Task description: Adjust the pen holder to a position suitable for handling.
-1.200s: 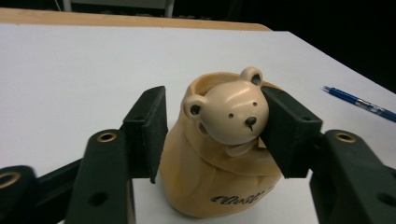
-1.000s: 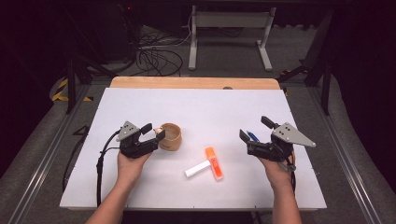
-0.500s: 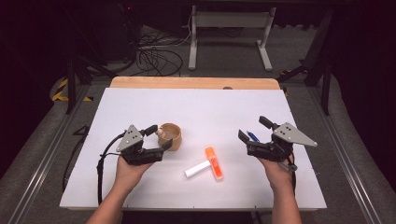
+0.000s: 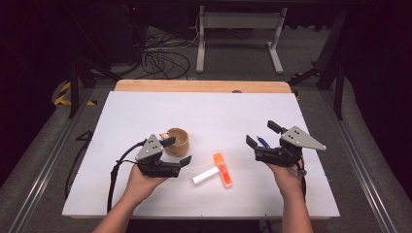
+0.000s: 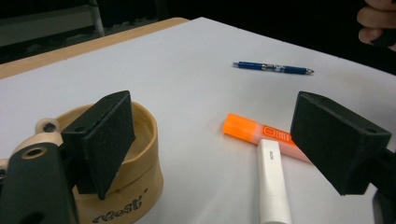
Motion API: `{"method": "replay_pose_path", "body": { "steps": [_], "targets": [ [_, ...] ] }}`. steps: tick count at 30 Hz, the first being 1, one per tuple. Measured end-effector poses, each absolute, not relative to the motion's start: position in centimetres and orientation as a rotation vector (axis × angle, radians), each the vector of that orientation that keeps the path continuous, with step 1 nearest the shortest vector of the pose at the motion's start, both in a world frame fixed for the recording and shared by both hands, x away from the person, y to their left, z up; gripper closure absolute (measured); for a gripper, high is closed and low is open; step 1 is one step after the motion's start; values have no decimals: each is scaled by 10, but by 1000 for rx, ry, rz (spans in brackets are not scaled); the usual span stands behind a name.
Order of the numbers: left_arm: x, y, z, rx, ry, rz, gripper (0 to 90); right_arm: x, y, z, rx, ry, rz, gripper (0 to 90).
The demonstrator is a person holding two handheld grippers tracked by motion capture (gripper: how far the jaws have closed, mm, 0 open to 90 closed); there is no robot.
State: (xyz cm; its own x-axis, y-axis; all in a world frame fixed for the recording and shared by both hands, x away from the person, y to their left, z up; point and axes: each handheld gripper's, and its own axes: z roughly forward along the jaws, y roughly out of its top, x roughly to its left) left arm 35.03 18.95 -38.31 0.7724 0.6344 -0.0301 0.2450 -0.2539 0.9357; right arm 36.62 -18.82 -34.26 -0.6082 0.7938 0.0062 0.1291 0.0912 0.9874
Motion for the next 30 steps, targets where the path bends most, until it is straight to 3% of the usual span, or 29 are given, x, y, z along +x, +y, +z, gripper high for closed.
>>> {"method": "replay_pose_path", "body": {
  "steps": [15,30],
  "targets": [
    [343,171,-389,1931,627,423,153,367,-181,-345,873,1854,1526,105],
    [338,155,-395,2017,620,324,163,363,-181,-341,865,1847,1521,109]
  ]
}}
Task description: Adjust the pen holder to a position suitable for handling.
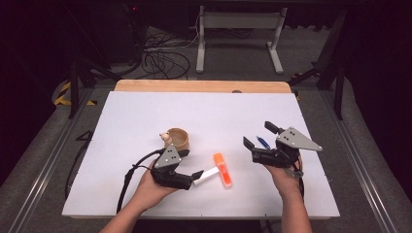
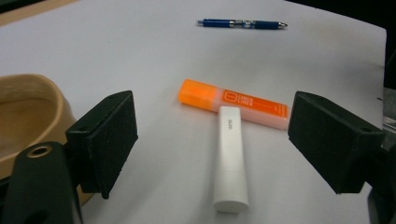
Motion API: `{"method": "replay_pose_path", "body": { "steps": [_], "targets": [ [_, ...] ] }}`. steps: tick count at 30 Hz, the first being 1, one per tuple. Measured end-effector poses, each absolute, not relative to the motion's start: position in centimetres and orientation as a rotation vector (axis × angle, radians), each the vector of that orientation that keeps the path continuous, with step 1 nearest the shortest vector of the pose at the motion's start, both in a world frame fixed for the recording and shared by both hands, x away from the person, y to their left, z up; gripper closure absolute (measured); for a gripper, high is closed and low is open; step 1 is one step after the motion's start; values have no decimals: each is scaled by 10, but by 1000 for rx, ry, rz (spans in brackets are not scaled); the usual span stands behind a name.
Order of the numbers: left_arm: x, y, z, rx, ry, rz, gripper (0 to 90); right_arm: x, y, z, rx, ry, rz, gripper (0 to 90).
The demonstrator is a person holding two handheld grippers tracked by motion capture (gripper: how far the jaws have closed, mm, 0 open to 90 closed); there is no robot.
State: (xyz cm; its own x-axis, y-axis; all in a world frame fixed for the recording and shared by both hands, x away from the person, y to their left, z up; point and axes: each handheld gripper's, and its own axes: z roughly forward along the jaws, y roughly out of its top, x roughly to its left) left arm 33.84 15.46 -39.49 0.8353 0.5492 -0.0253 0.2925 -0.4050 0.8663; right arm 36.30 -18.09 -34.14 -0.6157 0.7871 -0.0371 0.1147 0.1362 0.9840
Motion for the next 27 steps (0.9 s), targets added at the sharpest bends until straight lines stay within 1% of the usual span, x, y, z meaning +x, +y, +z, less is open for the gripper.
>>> {"method": "replay_pose_path", "body": {
  "steps": [18,27],
  "targets": [
    [338,144,-405,2076,612,291,162,363,-183,-342,871,1838,1517,109],
    [338,143,-411,2117,654,273,161,366,-181,-343,872,1842,1505,109]
  ]
}}
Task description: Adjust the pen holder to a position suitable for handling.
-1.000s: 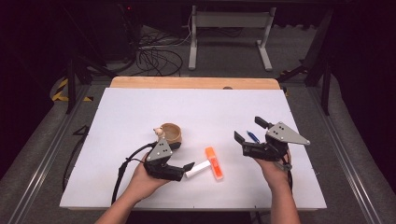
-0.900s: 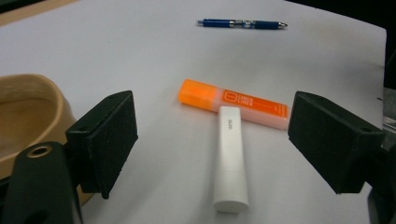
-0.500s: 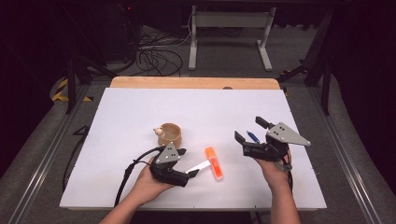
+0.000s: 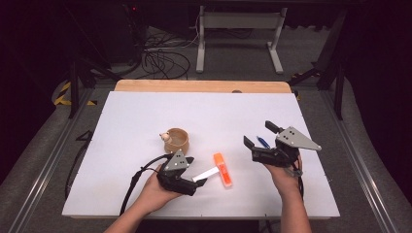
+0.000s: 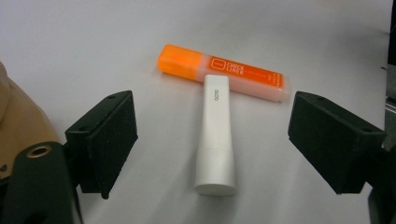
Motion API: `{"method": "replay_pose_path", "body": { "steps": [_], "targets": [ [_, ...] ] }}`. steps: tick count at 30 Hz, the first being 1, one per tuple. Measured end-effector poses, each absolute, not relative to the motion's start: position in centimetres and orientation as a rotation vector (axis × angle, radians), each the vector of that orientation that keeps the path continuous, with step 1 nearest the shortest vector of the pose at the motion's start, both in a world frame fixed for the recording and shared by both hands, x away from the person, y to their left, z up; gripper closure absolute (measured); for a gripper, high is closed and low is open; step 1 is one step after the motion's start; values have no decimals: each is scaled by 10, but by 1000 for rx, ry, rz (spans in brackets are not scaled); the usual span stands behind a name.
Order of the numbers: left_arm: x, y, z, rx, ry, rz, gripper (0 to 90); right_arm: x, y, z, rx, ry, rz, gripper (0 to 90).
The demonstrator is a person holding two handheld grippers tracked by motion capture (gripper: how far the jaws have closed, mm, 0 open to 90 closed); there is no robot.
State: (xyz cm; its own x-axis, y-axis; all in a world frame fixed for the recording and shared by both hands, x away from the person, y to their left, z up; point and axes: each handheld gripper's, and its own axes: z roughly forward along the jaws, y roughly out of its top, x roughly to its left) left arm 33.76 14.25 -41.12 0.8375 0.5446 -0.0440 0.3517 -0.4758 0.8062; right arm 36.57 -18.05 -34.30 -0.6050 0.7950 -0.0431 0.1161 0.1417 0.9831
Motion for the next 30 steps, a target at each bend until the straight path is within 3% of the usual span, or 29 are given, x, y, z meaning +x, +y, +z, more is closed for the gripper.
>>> {"method": "replay_pose_path", "body": {
  "steps": [8,21,30],
  "targets": [
    [335,138,-415,2161,687,278,185,365,-179,-344,867,1850,1491,112],
    [327,129,-427,2248,719,349,327,361,-183,-342,872,1831,1500,117],
    [327,132,-427,2246,735,337,362,362,-183,-343,874,1837,1501,117]
  ]
}}
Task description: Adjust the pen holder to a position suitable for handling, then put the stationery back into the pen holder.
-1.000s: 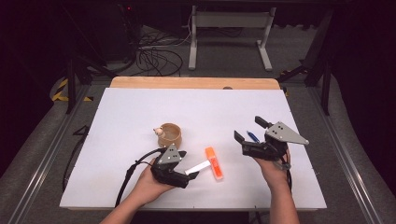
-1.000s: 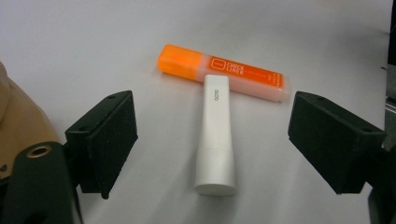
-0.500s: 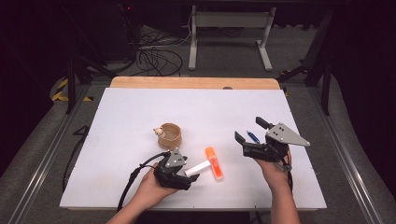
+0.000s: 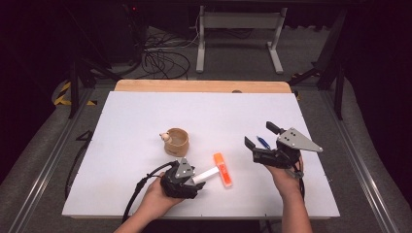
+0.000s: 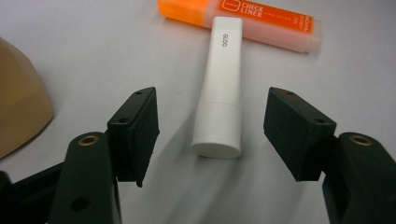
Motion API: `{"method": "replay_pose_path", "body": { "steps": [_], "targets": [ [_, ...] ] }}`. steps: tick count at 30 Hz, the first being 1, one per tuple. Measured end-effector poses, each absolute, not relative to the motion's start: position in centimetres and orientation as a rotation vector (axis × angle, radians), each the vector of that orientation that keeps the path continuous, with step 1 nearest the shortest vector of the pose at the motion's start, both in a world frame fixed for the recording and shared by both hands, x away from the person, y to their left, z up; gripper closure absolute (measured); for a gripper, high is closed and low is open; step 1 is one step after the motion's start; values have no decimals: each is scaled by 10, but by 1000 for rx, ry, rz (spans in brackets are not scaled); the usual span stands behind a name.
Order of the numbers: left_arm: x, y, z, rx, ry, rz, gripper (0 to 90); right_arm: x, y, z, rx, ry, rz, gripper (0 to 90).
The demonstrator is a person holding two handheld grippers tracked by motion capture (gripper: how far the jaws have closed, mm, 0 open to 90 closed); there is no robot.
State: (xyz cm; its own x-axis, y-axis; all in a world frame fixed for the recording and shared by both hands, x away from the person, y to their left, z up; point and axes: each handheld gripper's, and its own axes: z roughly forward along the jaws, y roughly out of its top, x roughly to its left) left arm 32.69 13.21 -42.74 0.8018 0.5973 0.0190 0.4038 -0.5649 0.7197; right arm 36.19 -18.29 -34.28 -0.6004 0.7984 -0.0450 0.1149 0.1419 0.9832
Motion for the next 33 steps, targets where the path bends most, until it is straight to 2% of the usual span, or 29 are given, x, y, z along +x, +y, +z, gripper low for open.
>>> {"method": "replay_pose_path", "body": {
  "steps": [33],
  "targets": [
    [327,136,-433,2303,729,314,489,361,-181,-342,868,1838,1502,119]
  ]
}}
